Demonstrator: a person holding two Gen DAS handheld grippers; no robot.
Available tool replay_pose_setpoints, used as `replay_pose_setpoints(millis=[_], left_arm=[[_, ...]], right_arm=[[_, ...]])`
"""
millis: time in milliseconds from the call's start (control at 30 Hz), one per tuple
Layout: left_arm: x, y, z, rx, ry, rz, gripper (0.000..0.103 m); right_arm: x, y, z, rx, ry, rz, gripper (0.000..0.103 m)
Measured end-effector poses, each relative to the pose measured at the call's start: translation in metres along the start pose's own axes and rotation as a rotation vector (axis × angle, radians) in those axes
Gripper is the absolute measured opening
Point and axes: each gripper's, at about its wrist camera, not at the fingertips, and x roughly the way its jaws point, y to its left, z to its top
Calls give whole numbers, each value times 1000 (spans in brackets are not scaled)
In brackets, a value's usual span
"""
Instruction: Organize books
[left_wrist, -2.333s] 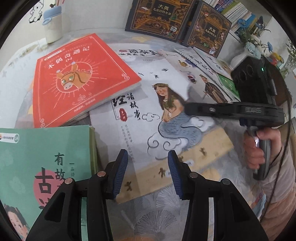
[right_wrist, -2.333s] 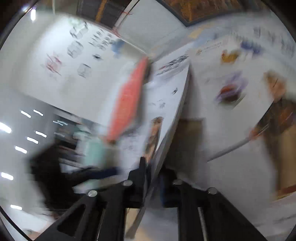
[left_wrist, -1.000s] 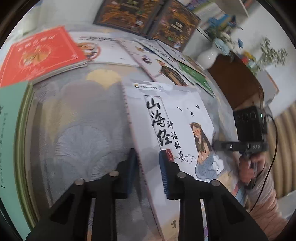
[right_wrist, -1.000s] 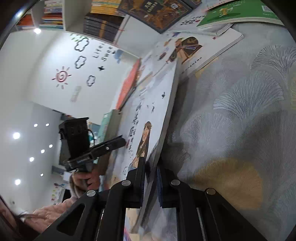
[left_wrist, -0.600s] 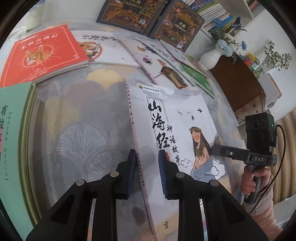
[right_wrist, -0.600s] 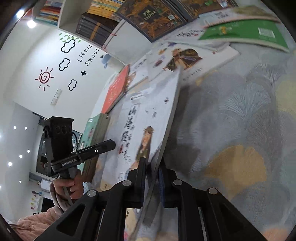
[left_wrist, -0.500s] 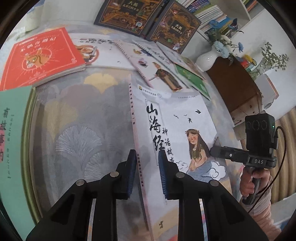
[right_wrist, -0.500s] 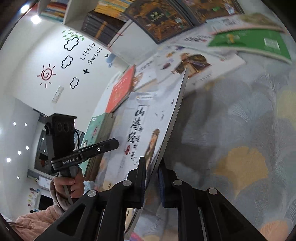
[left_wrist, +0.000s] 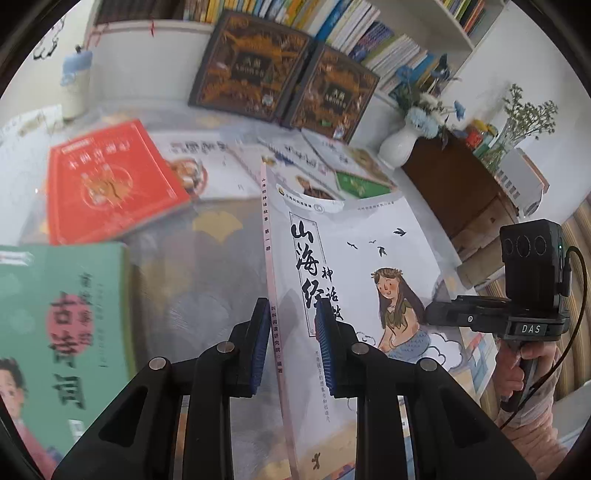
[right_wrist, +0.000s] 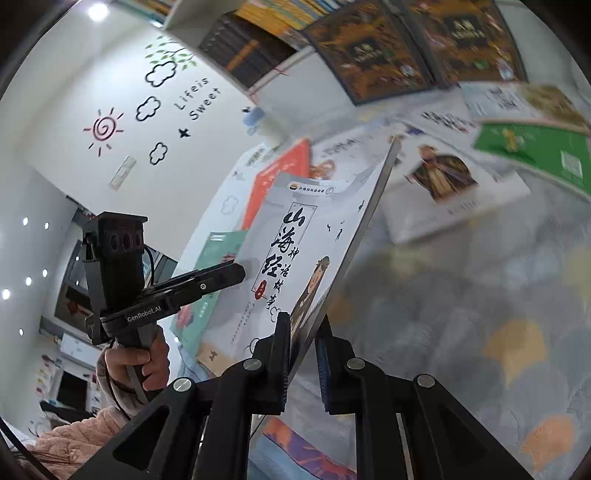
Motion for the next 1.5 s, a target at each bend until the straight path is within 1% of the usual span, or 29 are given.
replay_pose_setpoints(millis=[200, 267, 467, 700, 1000, 1133, 1233, 1367, 1500], left_arm=[[-38, 12, 5, 25, -67, 43, 21], [-47, 17, 5, 40, -78, 76, 21], [-74, 45, 0, 19, -114, 152, 21], [-101, 77, -12, -28, -145, 192, 21], [-119, 121, -26, -100, -164, 231, 21], [-125, 142, -31, -109, -154, 239, 23], [-128, 151, -33, -115, -157, 242, 23], [-129, 161, -39, -125, -150, 253, 23], [-126, 169, -46, -145, -141, 246, 23]], right_arm=[[12, 37, 15, -69, 1, 23, 14], [20, 49, 19, -92, 13, 37, 15], [53, 81, 25, -152, 62, 71, 15], [92, 107, 34, -193, 119, 92, 15], [144, 124, 38, -200, 183, 123, 15], [168, 130, 39, -191, 215, 151, 15], [183, 135, 37, -190, 233, 154, 15], [196, 136, 34, -186, 256, 154, 15], [204, 137, 29, -179, 277, 150, 15]])
